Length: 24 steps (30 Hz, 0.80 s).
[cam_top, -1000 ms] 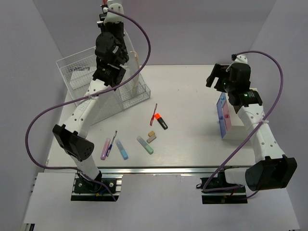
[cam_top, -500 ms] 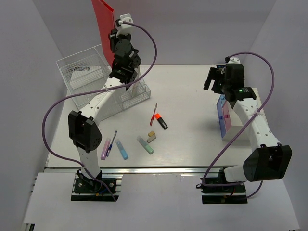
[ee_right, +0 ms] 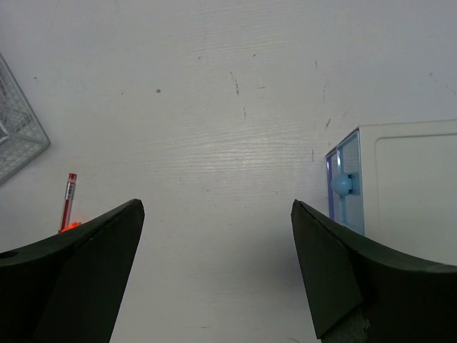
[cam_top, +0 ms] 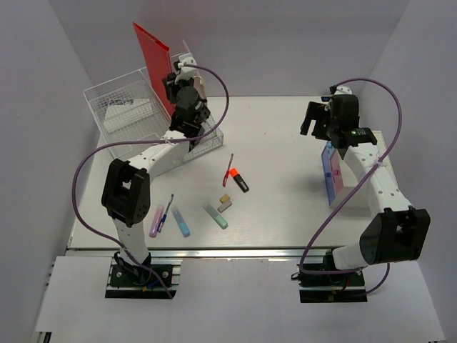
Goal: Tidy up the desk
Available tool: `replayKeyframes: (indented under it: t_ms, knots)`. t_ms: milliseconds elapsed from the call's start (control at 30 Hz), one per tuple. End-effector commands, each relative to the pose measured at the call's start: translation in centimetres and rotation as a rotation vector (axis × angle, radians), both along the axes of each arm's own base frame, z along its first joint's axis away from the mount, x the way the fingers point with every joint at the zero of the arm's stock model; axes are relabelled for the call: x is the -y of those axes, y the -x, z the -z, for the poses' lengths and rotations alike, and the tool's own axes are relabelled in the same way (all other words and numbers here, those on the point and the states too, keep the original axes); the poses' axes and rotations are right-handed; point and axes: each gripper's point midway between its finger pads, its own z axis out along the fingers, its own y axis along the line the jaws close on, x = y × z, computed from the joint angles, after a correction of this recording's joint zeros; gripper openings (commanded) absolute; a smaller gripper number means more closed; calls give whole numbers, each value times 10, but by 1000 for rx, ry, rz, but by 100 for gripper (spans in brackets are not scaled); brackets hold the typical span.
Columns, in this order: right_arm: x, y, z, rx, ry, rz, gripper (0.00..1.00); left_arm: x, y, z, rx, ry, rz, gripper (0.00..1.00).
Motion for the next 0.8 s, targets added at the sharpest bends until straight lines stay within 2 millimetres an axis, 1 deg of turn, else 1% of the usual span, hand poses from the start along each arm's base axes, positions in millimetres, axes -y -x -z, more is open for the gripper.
replayKeyframes:
  t_ms: [0,33,100,233,300,333,500,567,633,767]
  knots:
    - [0,-7,-15,44,14,-21,89,-13,22,-38,182,88,9,0]
    - [0,-7,-15,46,17,-27,89,-13,23,-38,207,95,16,0]
    - [0,-8,-13,47,20,-30,89,-14,25,-32,224,95,22,0]
    - [-1,-9,-8,37,28,-46,89,-14,25,-11,248,101,16,0]
    - [-1,-10,-7,38,36,-51,89,-15,25,-6,270,112,5,0]
    - [-2,-11,-5,32,40,-55,89,-13,21,1,264,109,1,0]
    - [0,-11,1,21,57,-60,89,-10,17,12,289,89,1,0]
    - [0,-11,5,14,59,-63,89,-8,13,19,276,75,8,0]
    - [1,-13,5,10,70,-60,89,-7,12,23,281,70,6,0]
    - [2,-14,4,12,74,-58,89,-6,9,36,268,45,0,0]
